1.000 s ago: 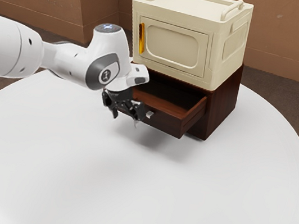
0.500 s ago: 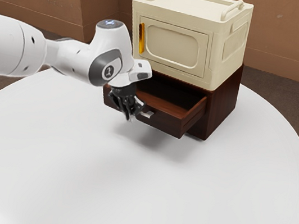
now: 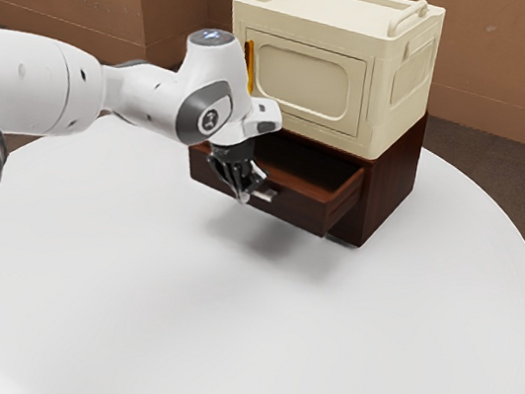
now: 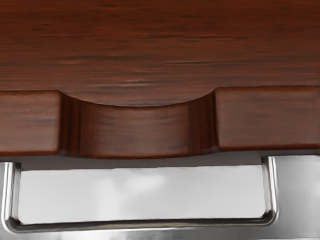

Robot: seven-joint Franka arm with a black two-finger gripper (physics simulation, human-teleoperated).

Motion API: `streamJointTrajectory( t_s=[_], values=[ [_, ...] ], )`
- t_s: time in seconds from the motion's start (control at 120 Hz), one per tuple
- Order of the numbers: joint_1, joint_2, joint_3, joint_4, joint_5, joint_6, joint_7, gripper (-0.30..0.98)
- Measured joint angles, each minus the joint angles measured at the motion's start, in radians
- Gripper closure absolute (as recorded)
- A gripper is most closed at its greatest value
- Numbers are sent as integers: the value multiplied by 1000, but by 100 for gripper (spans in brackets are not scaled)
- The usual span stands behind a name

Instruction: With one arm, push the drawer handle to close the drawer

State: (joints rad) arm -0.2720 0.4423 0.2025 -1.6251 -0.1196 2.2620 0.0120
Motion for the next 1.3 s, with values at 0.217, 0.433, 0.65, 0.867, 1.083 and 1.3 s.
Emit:
streamJointTrajectory(
  t_s=[0.217,0.433,0.65,0.867,1.083,1.3],
  values=[
    [5,64,0,92,-1,-16,3,79],
    [14,111,10,162,-3,-25,6,79],
    [33,169,9,249,-3,-43,8,79],
    [36,206,9,302,-4,-49,9,78],
    [42,239,8,359,-6,-45,12,78],
    [54,280,0,410,-6,-28,13,79]
  ],
)
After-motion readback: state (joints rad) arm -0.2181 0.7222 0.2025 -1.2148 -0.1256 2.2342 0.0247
